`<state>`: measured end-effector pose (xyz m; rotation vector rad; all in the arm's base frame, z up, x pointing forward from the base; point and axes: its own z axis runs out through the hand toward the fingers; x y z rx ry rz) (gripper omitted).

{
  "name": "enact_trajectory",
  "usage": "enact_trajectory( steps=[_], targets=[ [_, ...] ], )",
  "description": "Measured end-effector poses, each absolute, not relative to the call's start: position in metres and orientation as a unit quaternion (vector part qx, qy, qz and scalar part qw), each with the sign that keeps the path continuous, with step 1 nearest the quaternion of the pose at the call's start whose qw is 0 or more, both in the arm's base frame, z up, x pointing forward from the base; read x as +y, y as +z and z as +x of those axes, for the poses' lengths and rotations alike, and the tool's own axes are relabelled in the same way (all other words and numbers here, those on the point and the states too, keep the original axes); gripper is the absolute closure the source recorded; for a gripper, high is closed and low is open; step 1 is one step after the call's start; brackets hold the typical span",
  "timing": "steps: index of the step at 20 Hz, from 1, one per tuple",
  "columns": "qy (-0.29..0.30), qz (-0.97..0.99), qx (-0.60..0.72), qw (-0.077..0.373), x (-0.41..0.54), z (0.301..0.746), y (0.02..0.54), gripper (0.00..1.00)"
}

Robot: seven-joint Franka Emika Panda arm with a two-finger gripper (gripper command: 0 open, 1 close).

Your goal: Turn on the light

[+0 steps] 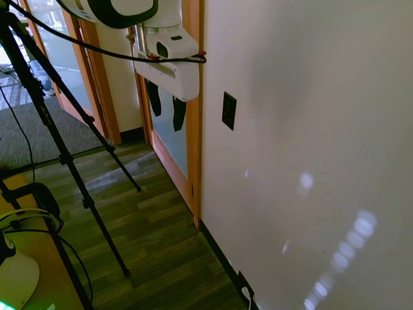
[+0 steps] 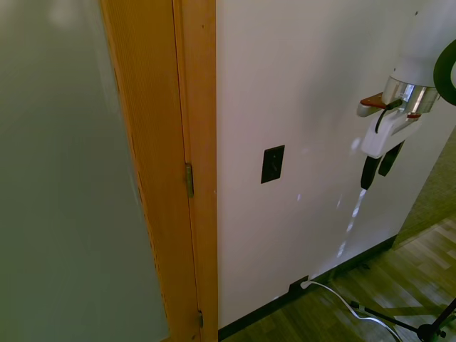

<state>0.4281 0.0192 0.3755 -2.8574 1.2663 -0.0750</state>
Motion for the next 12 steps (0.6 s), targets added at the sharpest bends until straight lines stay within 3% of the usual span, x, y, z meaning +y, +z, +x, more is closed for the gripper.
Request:
enact_trajectory(
  steps=[3,7,12],
  targets=[
    [-0.026,-0.915,0.402,0.008,0.020,0.429,0.375,0.00],
    [-0.074,-0.916,0.395,0.019,0.041,0.444,0.376,0.00],
    [-0.122,-0.899,0.420,0.026,0.064,0.498,0.351,0.00]
  ],
)
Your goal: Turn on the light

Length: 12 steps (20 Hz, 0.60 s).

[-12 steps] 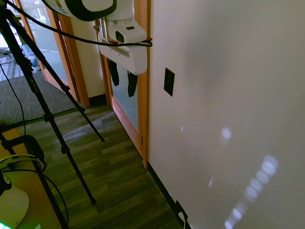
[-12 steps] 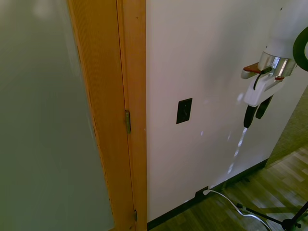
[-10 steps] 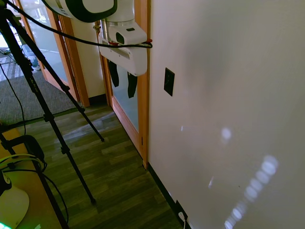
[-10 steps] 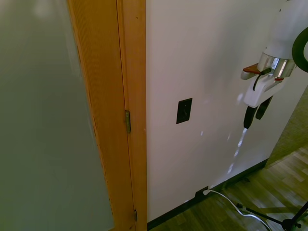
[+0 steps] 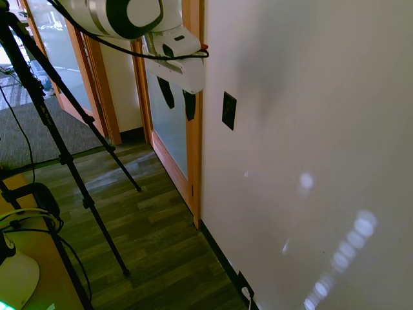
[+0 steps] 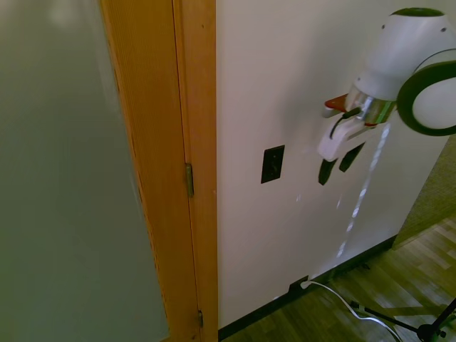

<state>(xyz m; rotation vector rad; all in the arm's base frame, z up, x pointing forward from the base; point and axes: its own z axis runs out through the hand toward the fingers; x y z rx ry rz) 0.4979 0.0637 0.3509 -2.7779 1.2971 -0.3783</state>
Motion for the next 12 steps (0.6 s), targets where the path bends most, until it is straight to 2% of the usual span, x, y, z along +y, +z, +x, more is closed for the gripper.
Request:
enact_trajectory(
  steps=[6,7,12],
  targets=[
    [-0.172,-0.880,0.439,0.061,0.065,0.577,0.312,0.00],
    [-0.181,-0.877,0.439,0.068,0.065,0.588,0.307,1.00],
    [-0.195,-0.866,0.452,0.089,0.076,0.618,0.284,1.00]
  ],
)
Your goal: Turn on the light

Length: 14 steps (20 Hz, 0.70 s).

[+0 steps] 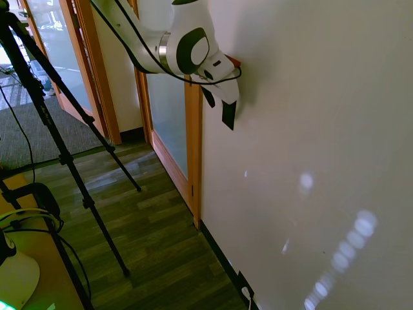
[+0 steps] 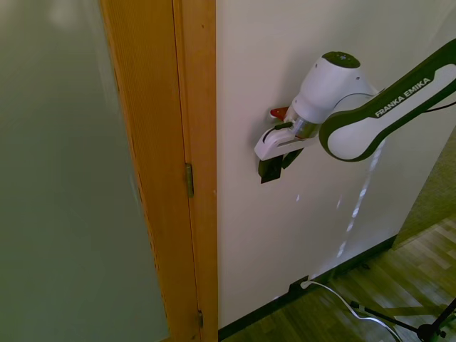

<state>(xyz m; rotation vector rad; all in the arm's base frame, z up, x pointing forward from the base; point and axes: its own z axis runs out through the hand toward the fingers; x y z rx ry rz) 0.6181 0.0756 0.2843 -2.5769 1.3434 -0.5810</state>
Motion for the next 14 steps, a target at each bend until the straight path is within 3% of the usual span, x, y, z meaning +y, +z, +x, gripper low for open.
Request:
enact_trajectory(
  steps=[14],
  targets=[
    [-0.254,-0.833,0.473,0.133,0.054,0.592,0.274,1.00]
  ],
)
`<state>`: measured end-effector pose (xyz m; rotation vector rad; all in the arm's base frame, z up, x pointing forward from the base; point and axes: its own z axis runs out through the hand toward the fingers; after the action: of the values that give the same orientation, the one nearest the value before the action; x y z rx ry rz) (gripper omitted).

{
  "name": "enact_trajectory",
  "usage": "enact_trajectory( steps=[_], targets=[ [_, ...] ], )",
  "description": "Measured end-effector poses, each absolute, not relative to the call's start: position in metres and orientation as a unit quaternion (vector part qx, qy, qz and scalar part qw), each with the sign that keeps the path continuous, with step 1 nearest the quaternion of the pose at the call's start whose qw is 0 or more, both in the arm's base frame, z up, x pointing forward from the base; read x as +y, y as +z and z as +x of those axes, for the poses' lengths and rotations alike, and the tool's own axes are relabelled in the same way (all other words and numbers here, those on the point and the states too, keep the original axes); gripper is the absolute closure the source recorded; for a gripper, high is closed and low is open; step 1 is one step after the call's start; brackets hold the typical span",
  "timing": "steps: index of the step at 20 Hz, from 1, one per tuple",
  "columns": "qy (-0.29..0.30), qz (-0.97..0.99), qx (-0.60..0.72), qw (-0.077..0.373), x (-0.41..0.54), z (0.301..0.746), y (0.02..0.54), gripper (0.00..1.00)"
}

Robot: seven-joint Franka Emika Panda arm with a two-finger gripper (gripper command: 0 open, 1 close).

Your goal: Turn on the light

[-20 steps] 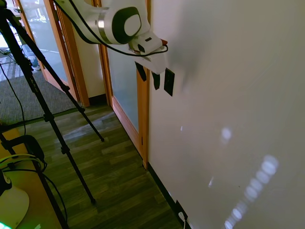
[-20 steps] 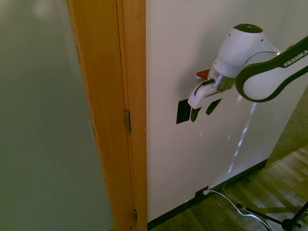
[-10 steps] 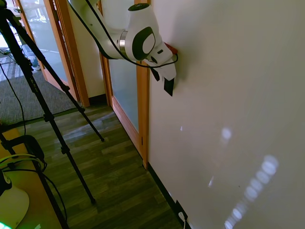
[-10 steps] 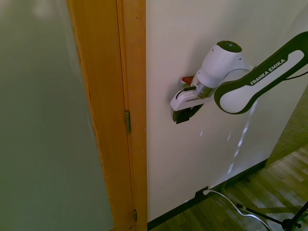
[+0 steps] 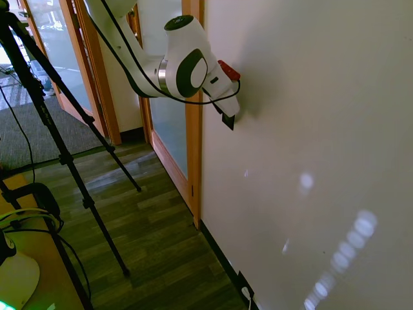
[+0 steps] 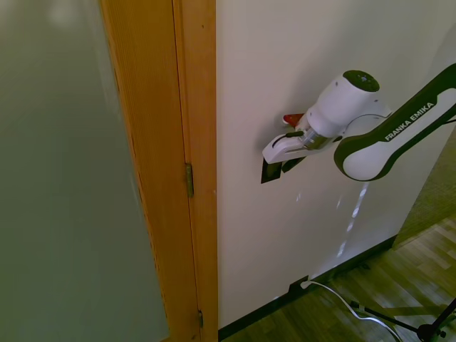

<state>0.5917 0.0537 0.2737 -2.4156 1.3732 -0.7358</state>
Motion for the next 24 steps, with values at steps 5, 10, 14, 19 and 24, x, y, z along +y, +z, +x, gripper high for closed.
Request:
enact_trajectory(
  steps=[5,10,14,19,24],
  targets=[
    [-0.253,-0.837,0.467,0.129,0.066,0.594,0.281,1.00],
    [-0.248,-0.835,0.474,0.126,0.063,0.598,0.282,1.00],
    [-0.238,-0.838,0.477,0.121,0.063,0.602,0.282,1.00],
    [-0.244,-0.836,0.475,0.129,0.061,0.600,0.281,1.00],
    [-0.313,-0.808,0.462,0.187,0.055,0.573,0.282,1.00]
  ],
)
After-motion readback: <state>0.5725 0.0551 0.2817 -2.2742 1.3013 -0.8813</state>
